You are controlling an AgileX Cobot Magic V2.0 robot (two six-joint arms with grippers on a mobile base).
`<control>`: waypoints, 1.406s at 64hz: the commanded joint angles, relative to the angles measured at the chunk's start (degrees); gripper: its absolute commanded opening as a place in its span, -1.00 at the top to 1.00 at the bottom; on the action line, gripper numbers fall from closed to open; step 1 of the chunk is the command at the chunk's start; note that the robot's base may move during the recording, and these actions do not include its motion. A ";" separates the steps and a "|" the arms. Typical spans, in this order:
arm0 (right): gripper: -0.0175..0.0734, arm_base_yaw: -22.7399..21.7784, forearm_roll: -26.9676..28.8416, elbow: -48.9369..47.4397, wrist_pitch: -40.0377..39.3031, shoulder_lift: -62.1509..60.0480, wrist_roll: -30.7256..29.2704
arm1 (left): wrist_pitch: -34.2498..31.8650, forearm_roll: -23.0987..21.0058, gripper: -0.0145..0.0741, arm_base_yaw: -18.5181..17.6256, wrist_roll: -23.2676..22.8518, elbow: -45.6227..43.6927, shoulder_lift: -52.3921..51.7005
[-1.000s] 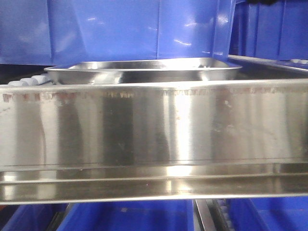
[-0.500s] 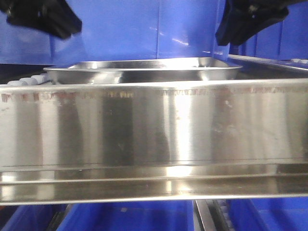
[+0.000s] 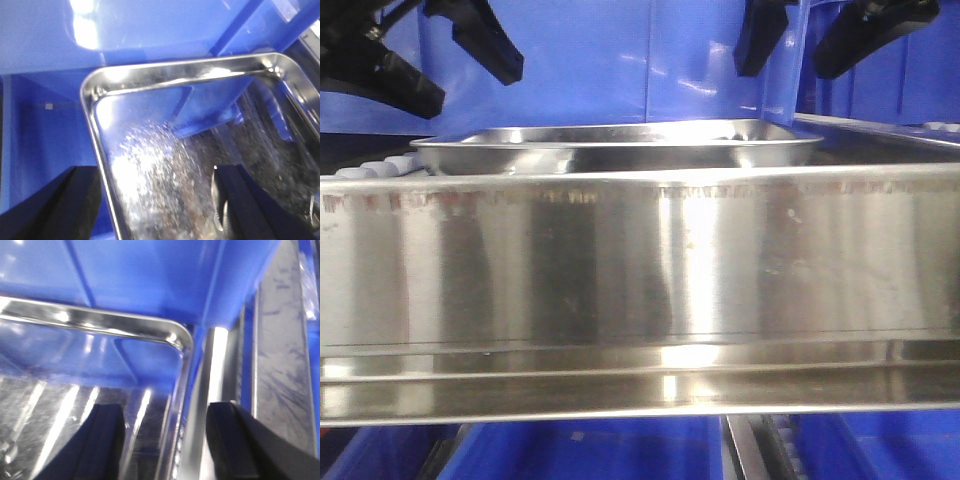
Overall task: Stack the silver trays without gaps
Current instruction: 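Lower both grippers onto opposite rims of the small silver tray and close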
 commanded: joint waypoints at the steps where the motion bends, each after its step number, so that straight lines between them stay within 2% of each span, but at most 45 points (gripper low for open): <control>1: 0.03 0.11 -0.42 -1.13 1.06 1.04 0.06 | -1.21 1.16 -0.19 -0.36 0.22 -0.59 0.41; 6: 0.03 0.11 -0.42 -1.13 1.62 2.01 0.06 | -0.72 2.57 -0.19 -0.36 0.22 -0.59 1.33; 23: 0.03 0.11 0.56 -1.13 2.77 4.09 0.06 | -0.62 2.45 -0.19 -0.36 -0.44 -0.59 3.87; 62: 0.03 0.11 1.80 -1.13 -0.35 7.06 0.06 | -0.08 2.98 -0.14 -0.25 -0.44 -0.59 6.78; 70: 0.15 0.11 1.80 -1.13 -0.34 7.06 0.06 | -0.08 2.87 -0.13 -0.25 -0.44 -0.59 6.78; 77: 0.39 0.11 1.80 -1.13 -0.34 7.06 0.06 | 0.07 2.87 0.00 -0.25 -0.44 -0.59 6.78; 81: 0.47 0.11 1.80 -1.13 -0.34 7.06 0.06 | 0.52 2.87 0.17 -0.25 -0.44 -0.59 6.78; 90: 0.49 0.11 1.80 -1.13 -0.24 7.15 0.06 | 0.99 2.87 0.39 -0.25 -0.44 -0.59 6.78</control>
